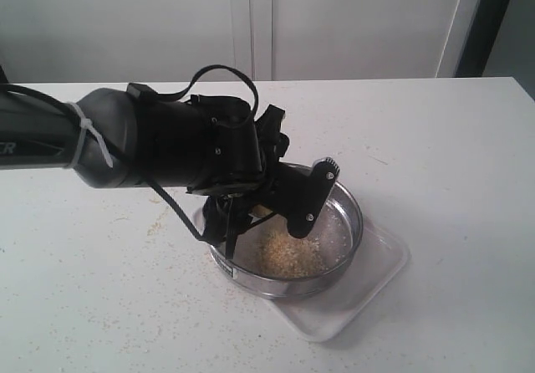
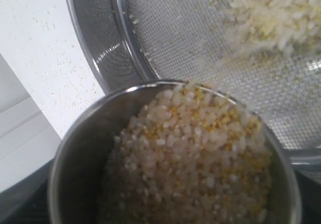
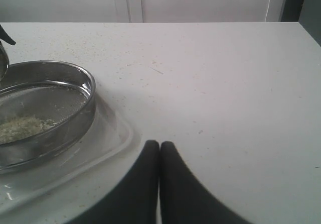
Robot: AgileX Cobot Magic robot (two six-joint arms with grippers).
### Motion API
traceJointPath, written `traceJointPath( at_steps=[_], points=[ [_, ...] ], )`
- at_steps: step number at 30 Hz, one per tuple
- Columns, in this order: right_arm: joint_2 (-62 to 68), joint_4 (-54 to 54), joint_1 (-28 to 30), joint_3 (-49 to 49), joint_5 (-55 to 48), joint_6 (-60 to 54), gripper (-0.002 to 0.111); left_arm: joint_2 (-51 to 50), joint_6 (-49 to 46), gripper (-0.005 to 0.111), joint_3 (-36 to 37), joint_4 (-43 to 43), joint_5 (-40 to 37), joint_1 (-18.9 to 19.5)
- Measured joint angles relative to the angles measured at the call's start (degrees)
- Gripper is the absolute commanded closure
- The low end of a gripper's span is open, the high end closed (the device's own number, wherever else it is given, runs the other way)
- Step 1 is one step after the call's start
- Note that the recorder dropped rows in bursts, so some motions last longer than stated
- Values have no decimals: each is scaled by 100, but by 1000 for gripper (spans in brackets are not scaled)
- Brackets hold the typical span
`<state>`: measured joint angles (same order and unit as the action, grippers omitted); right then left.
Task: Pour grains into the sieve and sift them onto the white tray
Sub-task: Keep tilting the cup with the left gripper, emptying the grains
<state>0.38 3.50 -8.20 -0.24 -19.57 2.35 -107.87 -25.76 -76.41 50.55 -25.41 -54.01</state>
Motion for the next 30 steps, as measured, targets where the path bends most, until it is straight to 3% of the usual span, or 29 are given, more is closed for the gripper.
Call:
traceJointPath(
  at_steps=[30],
  points=[
    [0,0,0,0,0,0,108,0,0,107,0,463,321,0]
  ],
)
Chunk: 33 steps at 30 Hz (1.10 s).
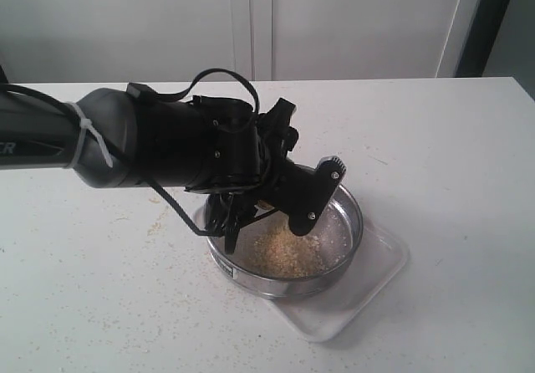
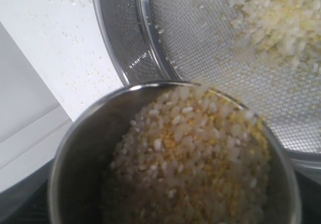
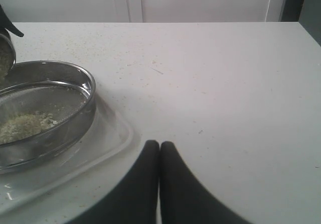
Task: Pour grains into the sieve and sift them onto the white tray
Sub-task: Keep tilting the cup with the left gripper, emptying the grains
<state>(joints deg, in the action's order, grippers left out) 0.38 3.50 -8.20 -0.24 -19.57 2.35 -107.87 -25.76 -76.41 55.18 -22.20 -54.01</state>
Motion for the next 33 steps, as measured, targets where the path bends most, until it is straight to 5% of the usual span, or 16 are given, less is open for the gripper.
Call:
traceJointPath(
  at_steps=[33],
  points=[
    [0,0,0,0,0,0,108,-398,-261,107,-636,275,-534,0]
  ],
)
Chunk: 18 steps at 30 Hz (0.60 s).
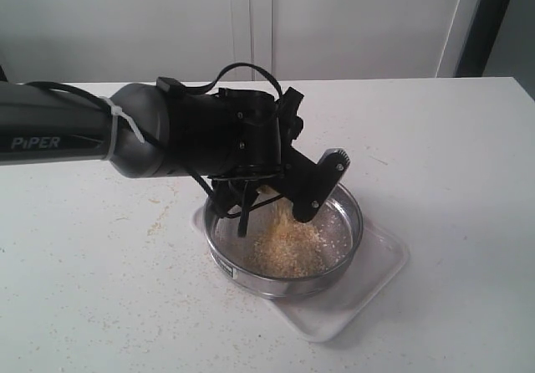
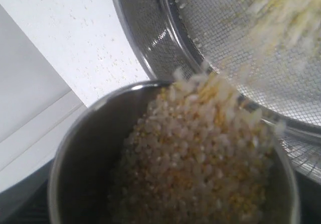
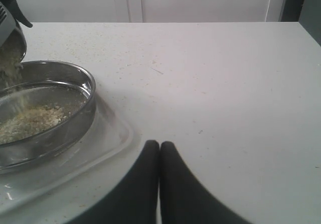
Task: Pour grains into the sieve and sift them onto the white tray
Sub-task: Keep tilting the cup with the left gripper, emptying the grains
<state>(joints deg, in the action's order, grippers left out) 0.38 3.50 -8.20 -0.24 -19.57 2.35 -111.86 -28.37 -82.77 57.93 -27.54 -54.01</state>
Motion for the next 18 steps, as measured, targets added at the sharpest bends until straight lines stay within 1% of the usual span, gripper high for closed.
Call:
traceJointPath(
  at_steps=[11,18],
  points=[
    [0,0,0,0,0,0,108,0,-22,107,0,0,-70,0],
    [0,0,0,0,0,0,108,0,-22,107,0,0,-161,109]
  ],
)
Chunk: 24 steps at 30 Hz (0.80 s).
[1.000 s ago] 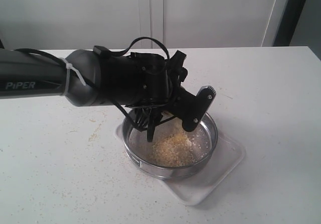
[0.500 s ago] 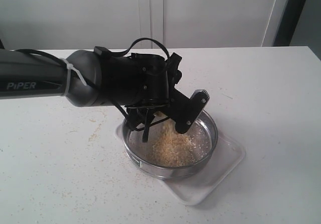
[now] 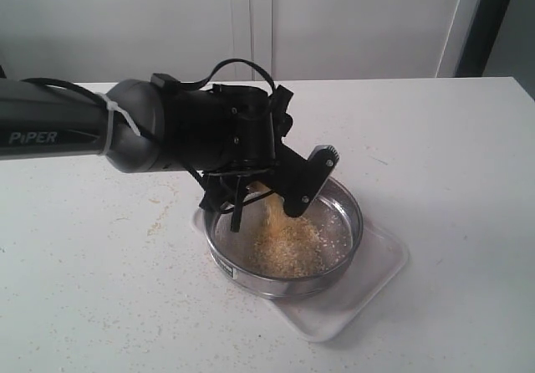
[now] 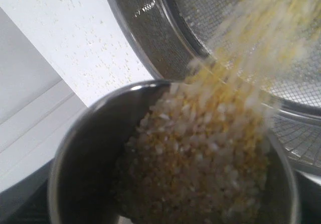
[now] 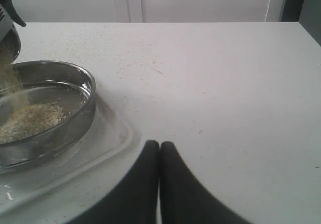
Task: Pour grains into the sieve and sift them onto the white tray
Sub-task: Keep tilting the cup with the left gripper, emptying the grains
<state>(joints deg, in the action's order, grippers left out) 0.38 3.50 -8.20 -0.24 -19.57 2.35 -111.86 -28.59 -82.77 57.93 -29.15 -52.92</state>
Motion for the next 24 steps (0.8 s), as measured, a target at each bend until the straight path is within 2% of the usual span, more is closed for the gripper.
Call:
traceJointPath(
  at_steps=[24],
  points=[
    [0,0,0,0,0,0,108,0,-385,107,0,-13,-160,15]
  ],
)
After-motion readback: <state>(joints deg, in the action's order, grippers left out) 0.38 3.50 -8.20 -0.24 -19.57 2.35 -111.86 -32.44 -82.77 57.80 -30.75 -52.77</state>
